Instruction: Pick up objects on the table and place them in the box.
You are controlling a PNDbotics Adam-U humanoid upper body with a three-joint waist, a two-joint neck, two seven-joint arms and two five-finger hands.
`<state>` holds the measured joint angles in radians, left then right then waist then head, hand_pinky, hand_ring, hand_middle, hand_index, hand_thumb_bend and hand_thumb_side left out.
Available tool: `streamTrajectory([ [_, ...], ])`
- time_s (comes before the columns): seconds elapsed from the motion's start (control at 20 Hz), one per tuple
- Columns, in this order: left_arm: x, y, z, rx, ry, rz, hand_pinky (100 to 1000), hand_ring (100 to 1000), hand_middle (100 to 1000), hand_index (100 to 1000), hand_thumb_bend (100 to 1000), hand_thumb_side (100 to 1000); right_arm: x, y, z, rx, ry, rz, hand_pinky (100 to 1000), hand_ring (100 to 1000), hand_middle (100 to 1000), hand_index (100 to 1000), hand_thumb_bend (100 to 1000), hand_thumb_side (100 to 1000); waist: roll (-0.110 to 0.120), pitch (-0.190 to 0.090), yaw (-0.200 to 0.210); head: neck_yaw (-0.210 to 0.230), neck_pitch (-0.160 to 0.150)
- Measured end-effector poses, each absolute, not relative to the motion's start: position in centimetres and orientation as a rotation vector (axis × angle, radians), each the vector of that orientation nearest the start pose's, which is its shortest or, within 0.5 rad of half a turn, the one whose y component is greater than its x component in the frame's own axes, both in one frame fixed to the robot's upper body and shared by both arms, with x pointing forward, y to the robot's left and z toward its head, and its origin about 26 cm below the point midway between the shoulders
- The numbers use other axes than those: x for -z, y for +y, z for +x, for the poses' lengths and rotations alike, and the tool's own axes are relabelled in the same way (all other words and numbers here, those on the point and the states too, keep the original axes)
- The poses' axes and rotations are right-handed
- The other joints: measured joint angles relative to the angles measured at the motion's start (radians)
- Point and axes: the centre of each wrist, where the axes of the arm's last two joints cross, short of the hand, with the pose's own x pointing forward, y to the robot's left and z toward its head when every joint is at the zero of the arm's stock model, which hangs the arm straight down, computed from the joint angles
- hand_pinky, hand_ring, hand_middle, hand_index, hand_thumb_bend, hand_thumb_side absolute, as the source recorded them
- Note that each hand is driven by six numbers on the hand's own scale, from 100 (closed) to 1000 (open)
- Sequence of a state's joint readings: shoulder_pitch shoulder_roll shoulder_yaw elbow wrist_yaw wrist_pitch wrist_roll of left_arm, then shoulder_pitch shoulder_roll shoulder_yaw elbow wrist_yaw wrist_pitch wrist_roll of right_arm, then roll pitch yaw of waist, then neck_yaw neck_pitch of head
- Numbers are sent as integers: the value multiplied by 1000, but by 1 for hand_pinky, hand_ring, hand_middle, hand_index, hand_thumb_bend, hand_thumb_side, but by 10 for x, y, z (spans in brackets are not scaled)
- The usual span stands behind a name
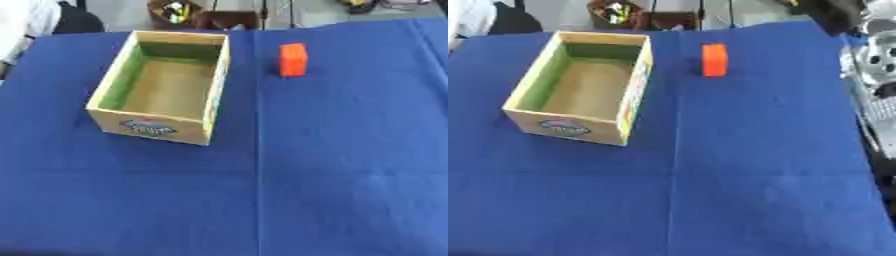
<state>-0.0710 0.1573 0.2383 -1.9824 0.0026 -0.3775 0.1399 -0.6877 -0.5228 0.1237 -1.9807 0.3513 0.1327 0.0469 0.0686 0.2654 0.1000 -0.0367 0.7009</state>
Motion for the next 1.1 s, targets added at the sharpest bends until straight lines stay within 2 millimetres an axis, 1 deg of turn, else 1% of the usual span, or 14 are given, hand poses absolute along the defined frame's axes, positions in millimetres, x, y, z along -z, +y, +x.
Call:
streamTrajectory([
  [0.5, -132, 317, 267, -104, -2441, 396, 467, 626, 587, 792, 470, 984, -315, -219, 311, 1143, 3316, 920, 870, 822, 763, 865, 100, 1000, 0, 3, -1, 1, -8],
  [0.7, -132, 317, 267, -104, -2440, 395, 467, 626, 587, 792, 470, 984, -321, -214, 310, 1166, 3296, 907, 868, 827, 769, 866, 100, 1000, -3, -1, 3, 0, -8],
  [0.8, -132, 317, 267, -104, -2439, 395, 467, 626, 587, 792, 471, 984, -327, -210, 309, 1189, 3274, 906, 867, 830, 774, 868, 100, 1000, -3, -2, 6, -2, -8],
  [0.85, -131, 317, 267, -103, -2438, 395, 466, 626, 586, 791, 471, 984, -329, -208, 308, 1205, 3260, 909, 867, 835, 787, 883, 100, 1000, -3, -3, 7, -4, -8],
  [1.0, -131, 317, 267, -101, -2436, 394, 465, 625, 586, 791, 472, 984, -337, -200, 308, 1284, 3197, 916, 866, 841, 796, 890, 100, 1000, -4, -7, 14, -11, -8],
  [1.1, -131, 316, 267, -98, -2434, 390, 465, 625, 586, 790, 473, 982, -342, -194, 311, 1348, 3147, 933, 866, 844, 799, 898, 137, 1000, -4, -8, 21, -17, -8],
])
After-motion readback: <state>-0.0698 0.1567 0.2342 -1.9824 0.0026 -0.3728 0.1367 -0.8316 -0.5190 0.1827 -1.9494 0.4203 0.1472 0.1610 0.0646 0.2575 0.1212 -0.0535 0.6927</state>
